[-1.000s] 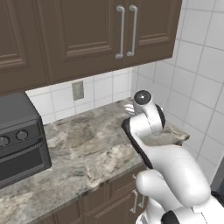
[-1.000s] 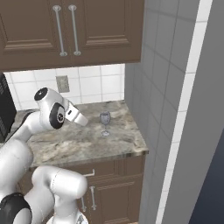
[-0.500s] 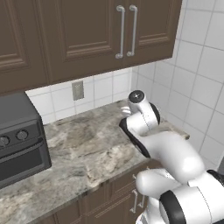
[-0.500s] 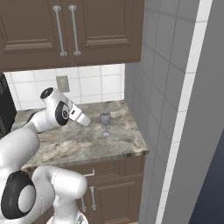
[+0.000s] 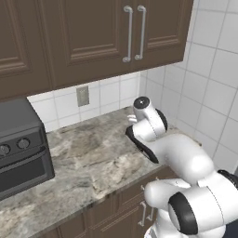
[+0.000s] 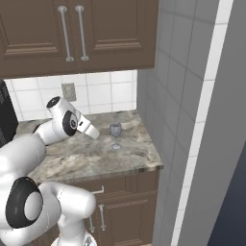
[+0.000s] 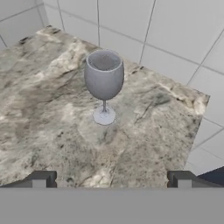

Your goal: Retrieve the wine glasses from the counter and place one next to each plate.

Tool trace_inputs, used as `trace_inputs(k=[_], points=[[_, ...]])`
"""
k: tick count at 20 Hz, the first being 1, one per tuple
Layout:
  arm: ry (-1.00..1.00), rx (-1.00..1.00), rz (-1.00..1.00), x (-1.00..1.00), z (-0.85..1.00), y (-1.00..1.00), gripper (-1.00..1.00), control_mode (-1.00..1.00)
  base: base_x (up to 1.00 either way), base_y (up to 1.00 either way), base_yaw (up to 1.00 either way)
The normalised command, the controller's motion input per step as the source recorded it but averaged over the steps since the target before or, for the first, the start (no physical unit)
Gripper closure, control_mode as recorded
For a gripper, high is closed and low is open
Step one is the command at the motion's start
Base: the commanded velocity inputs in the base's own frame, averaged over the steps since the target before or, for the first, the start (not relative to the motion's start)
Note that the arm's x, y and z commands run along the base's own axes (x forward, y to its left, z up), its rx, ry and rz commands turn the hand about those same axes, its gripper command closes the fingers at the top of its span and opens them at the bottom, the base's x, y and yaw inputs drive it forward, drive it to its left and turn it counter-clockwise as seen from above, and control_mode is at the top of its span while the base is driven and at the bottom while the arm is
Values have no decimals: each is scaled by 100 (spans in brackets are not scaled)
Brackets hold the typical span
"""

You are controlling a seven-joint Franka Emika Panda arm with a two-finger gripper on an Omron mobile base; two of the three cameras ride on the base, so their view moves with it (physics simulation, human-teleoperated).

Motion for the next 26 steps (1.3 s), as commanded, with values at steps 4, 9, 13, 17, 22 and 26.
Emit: trace_inputs(k=[4, 9, 13, 17, 22, 26], points=[[0, 0, 4, -2, -15, -20, -100, -100, 0, 0, 0], [-3, 9, 1, -6, 10, -18, -100, -100, 0, 0, 0], [-18, 25, -6, -34, 76, 1, -100, -100, 0, 0, 0], [-23, 31, -7, -41, 85, 4, -100, -100, 0, 0, 0], [-8, 60, -21, -28, 59, 3, -100, -100, 0, 0, 0], [-15, 70, -41, -33, 0, 44, -100, -100, 0, 0, 0]])
